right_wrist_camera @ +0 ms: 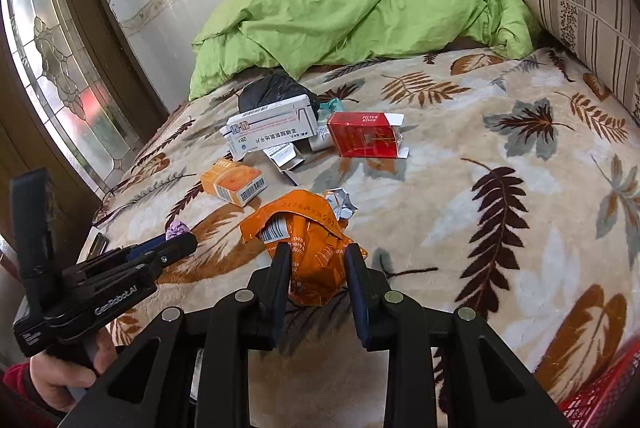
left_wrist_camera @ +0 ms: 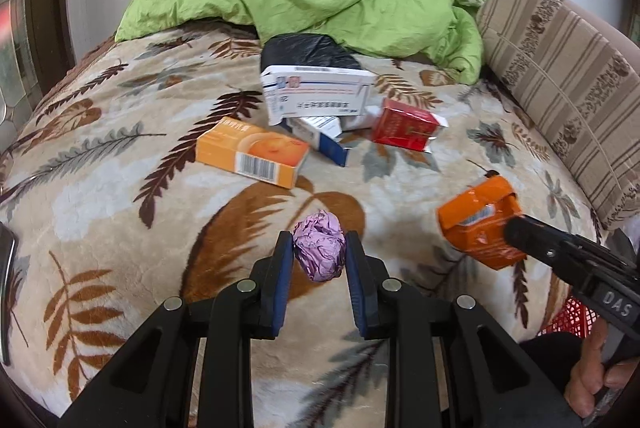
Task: Collect trash
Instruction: 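Lift and hold the purple paper ball and orange wrapper above the bed, then carry the paper ball and orange wrapper to the red basket and open both tools, then move both tools back toward the red Filter Kings box on the bed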
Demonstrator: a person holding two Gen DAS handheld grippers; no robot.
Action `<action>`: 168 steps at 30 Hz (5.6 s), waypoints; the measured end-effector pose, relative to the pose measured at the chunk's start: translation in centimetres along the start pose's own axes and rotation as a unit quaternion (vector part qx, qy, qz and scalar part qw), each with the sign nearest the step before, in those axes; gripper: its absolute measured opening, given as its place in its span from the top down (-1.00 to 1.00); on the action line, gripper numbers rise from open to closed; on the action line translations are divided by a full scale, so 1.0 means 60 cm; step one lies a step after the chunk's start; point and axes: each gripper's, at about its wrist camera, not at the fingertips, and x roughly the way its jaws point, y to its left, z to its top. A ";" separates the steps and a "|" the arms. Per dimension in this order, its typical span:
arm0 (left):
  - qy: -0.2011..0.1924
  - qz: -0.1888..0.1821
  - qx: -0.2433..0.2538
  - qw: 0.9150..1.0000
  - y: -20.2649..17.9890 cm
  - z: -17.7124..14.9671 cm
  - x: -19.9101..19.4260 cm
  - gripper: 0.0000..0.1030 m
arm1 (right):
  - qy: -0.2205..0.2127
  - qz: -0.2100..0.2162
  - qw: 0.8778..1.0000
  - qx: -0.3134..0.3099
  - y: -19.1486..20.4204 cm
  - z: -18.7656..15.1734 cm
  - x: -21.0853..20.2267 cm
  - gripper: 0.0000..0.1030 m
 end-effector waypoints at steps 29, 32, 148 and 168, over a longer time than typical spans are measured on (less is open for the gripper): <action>-0.005 -0.005 -0.004 1.000 -0.006 -0.002 -0.022 0.52 | -0.013 0.004 1.000 0.015 -0.008 -0.003 -0.020 0.44; -0.004 -0.005 -0.002 1.000 -0.005 -0.002 -0.021 0.52 | -0.014 0.003 1.000 0.015 -0.008 -0.002 -0.021 0.44; 0.100 -0.290 0.302 0.903 -0.593 -0.096 -0.096 0.38 | -0.118 -0.159 0.932 0.304 -0.344 -0.220 -0.503 0.41; 0.057 -0.215 0.190 0.956 -0.439 -0.023 -0.079 -0.27 | -0.116 -0.149 0.950 0.247 -0.312 -0.166 -0.463 0.09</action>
